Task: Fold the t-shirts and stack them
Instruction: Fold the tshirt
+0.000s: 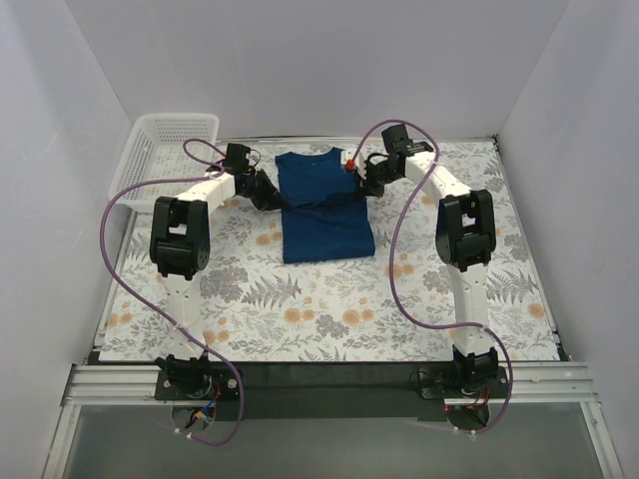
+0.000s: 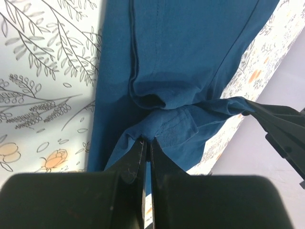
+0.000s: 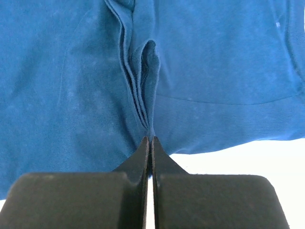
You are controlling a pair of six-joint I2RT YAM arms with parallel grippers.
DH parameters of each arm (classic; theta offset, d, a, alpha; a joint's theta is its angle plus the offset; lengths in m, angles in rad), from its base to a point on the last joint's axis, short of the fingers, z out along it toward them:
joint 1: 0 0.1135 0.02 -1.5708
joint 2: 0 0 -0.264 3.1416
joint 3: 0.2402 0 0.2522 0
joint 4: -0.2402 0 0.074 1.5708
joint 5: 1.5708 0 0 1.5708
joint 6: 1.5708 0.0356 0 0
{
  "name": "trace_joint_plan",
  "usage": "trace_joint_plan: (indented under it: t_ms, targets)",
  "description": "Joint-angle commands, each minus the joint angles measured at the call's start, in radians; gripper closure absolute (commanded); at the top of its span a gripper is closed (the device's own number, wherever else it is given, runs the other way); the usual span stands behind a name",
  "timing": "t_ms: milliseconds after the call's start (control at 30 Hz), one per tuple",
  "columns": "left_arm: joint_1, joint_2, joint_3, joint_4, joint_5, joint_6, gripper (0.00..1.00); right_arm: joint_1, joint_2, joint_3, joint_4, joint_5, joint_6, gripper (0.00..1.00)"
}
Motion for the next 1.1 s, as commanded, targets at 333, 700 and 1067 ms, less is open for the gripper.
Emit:
trace_joint_plan:
  t_ms: [333,700,1067]
  targets:
    - [0.022,0.033,0.088,0.000,0.024,-0.006,0.82,-0.006,0.049,0.100,0.053,0.025,0.093,0.67]
    - [0.034,-0.158,0.001,0.087,-0.082,0.021,0.42,-0.015,-0.097,-0.088,0.380,0.120,0.507,0.56]
    - [-0.006,-0.540,-0.471,0.158,-0.054,0.175,0.38,-0.034,-0.426,-0.533,0.363,-0.118,0.686,0.53]
